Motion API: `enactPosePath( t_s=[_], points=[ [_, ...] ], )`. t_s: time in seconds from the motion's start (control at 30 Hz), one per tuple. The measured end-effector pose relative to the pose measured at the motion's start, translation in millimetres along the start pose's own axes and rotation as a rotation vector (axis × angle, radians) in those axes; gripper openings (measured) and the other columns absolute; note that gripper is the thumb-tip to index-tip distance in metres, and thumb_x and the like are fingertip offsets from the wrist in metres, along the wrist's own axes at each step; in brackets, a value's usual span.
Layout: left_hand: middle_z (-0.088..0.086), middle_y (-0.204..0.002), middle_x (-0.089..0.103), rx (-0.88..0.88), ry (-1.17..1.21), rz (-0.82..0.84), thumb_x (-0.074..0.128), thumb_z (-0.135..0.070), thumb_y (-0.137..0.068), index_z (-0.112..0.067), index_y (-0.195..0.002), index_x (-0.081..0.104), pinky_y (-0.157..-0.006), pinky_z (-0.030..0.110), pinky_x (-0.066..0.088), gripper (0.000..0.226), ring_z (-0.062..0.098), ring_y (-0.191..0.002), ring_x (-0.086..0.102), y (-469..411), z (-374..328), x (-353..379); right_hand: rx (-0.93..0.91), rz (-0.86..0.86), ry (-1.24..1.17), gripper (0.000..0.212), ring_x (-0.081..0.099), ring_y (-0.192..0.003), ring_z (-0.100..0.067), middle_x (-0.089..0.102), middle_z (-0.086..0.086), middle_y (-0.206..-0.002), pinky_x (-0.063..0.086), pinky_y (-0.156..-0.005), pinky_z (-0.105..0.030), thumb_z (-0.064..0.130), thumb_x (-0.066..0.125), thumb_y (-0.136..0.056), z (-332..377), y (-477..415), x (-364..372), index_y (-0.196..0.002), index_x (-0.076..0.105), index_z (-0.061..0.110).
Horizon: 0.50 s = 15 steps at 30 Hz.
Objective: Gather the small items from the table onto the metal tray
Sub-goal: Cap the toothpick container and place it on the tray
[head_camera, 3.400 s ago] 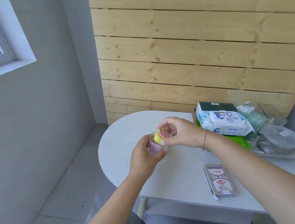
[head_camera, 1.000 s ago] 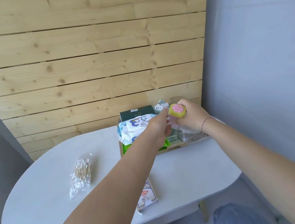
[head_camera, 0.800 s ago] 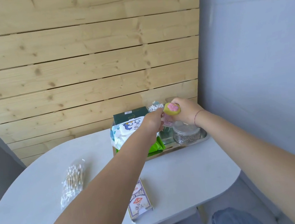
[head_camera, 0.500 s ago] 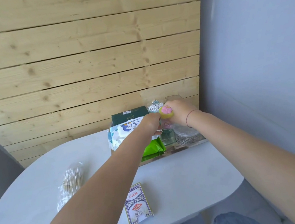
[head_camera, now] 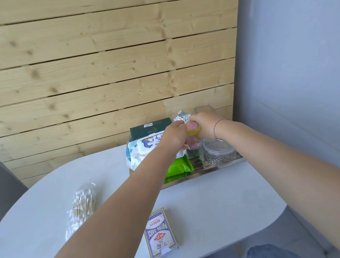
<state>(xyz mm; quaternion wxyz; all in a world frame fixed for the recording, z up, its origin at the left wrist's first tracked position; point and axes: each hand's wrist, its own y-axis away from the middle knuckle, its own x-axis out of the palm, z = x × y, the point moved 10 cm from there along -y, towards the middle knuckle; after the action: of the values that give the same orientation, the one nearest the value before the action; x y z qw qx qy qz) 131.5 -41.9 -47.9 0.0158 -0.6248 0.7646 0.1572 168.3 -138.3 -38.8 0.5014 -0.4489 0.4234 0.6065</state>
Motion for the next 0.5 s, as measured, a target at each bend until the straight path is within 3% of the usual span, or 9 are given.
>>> enactPosePath(
  t_s=[0.07,0.1,0.2,0.27,0.33,0.43,0.5],
  points=[
    [0.005,-0.082,0.06,-0.031,-0.021,0.034,0.045,-0.015,-0.094,-0.016,-0.088,0.06,-0.055,0.022,0.043,0.016,0.015,-0.057,0.051,2,1,6,0.0,0.007,0.04,0.023,0.053,-0.084,-0.025,0.046,-0.002,-0.095,0.041,-0.07,-0.028,0.012,0.066,-0.074,0,0,5,-0.095,0.061,0.021],
    [0.006,-0.077,0.059,-0.054,-0.05,0.044,0.051,-0.016,-0.092,-0.013,-0.087,0.059,-0.052,0.02,0.044,0.01,0.015,-0.055,0.05,2,2,8,0.003,0.009,0.057,0.024,0.053,-0.087,-0.025,0.043,-0.002,-0.098,0.041,-0.073,-0.028,0.013,0.067,-0.075,0,1,8,-0.098,0.062,0.018],
    [0.008,-0.065,0.056,-0.111,-0.153,0.045,0.052,-0.018,-0.091,-0.007,-0.093,0.056,-0.039,0.017,0.044,0.012,0.016,-0.05,0.048,-5,8,10,0.018,-0.044,0.083,0.038,0.052,-0.09,-0.023,0.051,-0.001,-0.104,0.041,-0.077,-0.031,0.016,0.068,-0.076,-3,3,10,-0.111,0.054,0.011],
    [0.008,-0.061,0.056,-0.123,-0.211,0.054,0.05,-0.019,-0.093,-0.004,-0.092,0.057,-0.049,0.021,0.046,0.017,0.018,-0.049,0.051,-8,12,11,0.028,-0.081,0.105,0.044,0.048,-0.087,-0.023,0.05,-0.001,-0.099,0.04,-0.088,-0.037,0.019,0.067,-0.077,-5,7,11,-0.114,0.045,0.009],
    [0.01,-0.062,0.056,-0.13,-0.22,0.086,0.051,-0.021,-0.094,-0.001,-0.091,0.055,-0.049,0.022,0.049,0.021,0.019,-0.051,0.053,-8,14,15,0.029,-0.106,0.144,0.044,0.051,-0.098,-0.024,0.052,-0.005,-0.107,0.036,-0.096,-0.042,0.021,0.065,-0.078,-6,9,12,-0.115,0.045,0.009],
    [0.012,-0.065,0.055,-0.145,-0.231,0.121,0.05,-0.025,-0.096,0.003,-0.105,0.056,-0.038,0.016,0.05,0.03,0.019,-0.054,0.055,-6,18,21,0.01,-0.132,0.162,0.039,0.049,-0.112,-0.024,0.049,-0.008,-0.118,0.032,-0.098,-0.041,0.021,0.062,-0.078,-6,11,15,-0.113,0.047,0.011],
    [0.011,-0.066,0.056,-0.147,-0.246,0.126,0.048,-0.027,-0.097,0.007,-0.116,0.054,-0.047,0.02,0.053,0.039,0.018,-0.055,0.057,-8,20,23,0.006,-0.142,0.164,0.036,0.048,-0.114,-0.024,0.048,-0.007,-0.119,0.031,-0.097,-0.04,0.02,0.06,-0.08,-7,10,17,-0.113,0.047,0.012]
  ],
)
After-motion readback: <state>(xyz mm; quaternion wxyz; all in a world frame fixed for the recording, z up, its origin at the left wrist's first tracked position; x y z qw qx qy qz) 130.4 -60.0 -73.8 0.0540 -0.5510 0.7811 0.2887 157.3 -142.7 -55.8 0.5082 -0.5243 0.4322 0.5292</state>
